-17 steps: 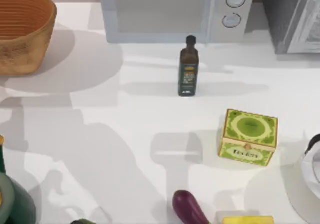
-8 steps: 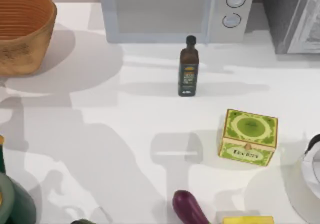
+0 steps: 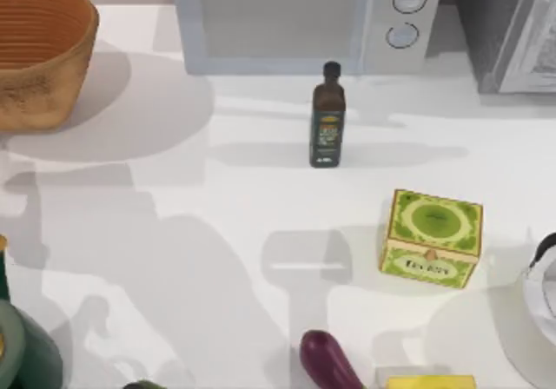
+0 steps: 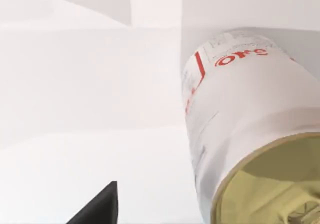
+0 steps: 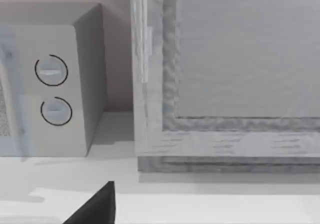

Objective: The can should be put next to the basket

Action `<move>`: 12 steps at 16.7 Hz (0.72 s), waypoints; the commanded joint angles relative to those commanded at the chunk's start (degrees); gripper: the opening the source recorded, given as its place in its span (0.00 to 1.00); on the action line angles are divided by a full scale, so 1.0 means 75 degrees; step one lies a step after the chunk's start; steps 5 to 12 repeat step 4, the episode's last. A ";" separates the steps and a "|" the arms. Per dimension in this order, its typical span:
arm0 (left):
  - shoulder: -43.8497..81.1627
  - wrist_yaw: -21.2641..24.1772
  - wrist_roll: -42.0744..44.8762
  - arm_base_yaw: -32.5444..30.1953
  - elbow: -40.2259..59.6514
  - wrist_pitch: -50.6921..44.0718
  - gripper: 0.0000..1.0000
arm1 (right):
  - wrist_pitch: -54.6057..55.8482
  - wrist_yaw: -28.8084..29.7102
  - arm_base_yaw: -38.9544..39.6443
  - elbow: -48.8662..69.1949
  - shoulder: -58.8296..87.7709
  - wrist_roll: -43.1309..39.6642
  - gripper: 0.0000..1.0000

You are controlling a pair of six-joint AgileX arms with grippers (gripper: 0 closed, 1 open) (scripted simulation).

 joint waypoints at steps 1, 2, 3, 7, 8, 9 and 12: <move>-0.0035 0.0004 -0.0013 -0.0027 0.0156 -0.0141 1.00 | 0.0000 0.0000 0.0000 0.0000 0.0000 0.0000 1.00; -0.0065 0.0017 -0.0030 -0.0068 0.0302 -0.0249 1.00 | 0.0000 0.0000 0.0000 0.0000 0.0000 0.0000 1.00; -0.0085 0.0032 -0.0047 -0.0103 0.0405 -0.0317 1.00 | 0.0000 0.0000 0.0000 0.0000 0.0000 0.0000 1.00; -0.0092 0.0038 -0.0053 -0.0115 0.0436 -0.0336 1.00 | 0.0000 0.0000 0.0000 0.0000 0.0000 0.0000 1.00; -0.0092 0.0038 -0.0053 -0.0115 0.0436 -0.0336 1.00 | 0.0000 0.0000 0.0000 0.0000 0.0000 0.0000 1.00; -0.0092 0.0038 -0.0053 -0.0115 0.0436 -0.0336 1.00 | 0.0000 0.0000 0.0000 0.0000 0.0000 0.0000 1.00; -0.0092 0.0038 -0.0053 -0.0115 0.0436 -0.0336 1.00 | 0.0000 0.0000 0.0000 0.0000 0.0000 0.0000 1.00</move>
